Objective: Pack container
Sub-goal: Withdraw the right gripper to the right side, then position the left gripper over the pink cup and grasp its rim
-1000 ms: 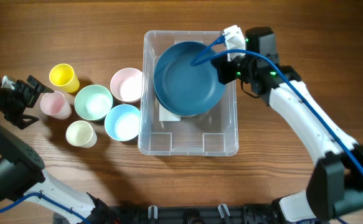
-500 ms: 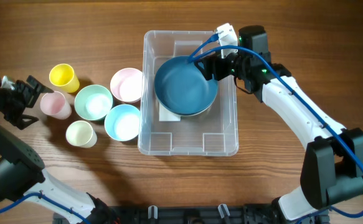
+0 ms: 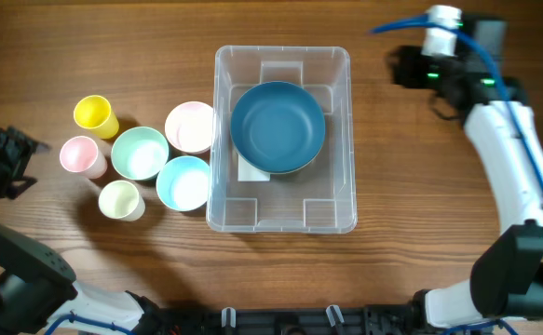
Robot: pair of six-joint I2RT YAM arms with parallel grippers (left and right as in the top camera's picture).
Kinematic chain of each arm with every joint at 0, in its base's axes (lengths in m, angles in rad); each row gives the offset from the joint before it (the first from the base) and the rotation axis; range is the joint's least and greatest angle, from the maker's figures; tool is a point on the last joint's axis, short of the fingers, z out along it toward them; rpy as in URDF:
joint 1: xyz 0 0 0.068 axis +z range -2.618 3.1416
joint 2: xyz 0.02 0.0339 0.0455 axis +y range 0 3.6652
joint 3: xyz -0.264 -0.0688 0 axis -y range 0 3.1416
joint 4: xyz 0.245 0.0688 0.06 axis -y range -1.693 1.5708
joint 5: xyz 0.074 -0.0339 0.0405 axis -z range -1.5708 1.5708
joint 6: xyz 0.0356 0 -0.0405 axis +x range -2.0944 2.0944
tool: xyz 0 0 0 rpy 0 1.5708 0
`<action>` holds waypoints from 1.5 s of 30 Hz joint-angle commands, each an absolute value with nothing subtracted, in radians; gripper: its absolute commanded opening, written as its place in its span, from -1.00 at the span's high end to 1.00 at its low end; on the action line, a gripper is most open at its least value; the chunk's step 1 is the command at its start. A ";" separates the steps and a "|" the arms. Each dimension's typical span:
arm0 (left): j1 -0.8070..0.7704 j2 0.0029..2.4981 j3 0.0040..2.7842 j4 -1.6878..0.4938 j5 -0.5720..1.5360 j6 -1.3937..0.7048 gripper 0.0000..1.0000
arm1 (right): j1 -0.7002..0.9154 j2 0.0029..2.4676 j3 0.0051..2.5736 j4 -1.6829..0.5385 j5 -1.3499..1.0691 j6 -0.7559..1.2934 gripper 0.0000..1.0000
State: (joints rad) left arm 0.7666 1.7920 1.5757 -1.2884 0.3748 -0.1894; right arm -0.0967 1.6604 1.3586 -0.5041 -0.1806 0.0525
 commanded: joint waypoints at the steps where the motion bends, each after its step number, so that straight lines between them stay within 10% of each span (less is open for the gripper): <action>1: 0.754 1.790 1.563 -1.287 0.342 -0.188 0.25 | -0.267 1.649 1.370 -0.529 -0.015 0.082 -0.63; 8: 0.754 1.798 1.553 -1.259 0.339 -0.192 0.26 | -0.504 1.651 1.369 -0.523 0.045 0.081 -0.99; 27: 0.656 1.801 1.355 -1.009 0.355 -0.248 -0.04 | -0.563 1.744 1.367 -0.427 0.052 0.078 -0.99; 45: 0.626 1.801 1.354 -1.001 0.275 -0.300 0.14 | -0.563 1.744 1.367 -0.431 0.051 0.082 -1.00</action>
State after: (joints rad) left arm 0.6247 1.7954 1.3621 -0.9985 0.2852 -0.2913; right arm -0.5674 1.7329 1.3582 -0.4324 0.0322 0.0750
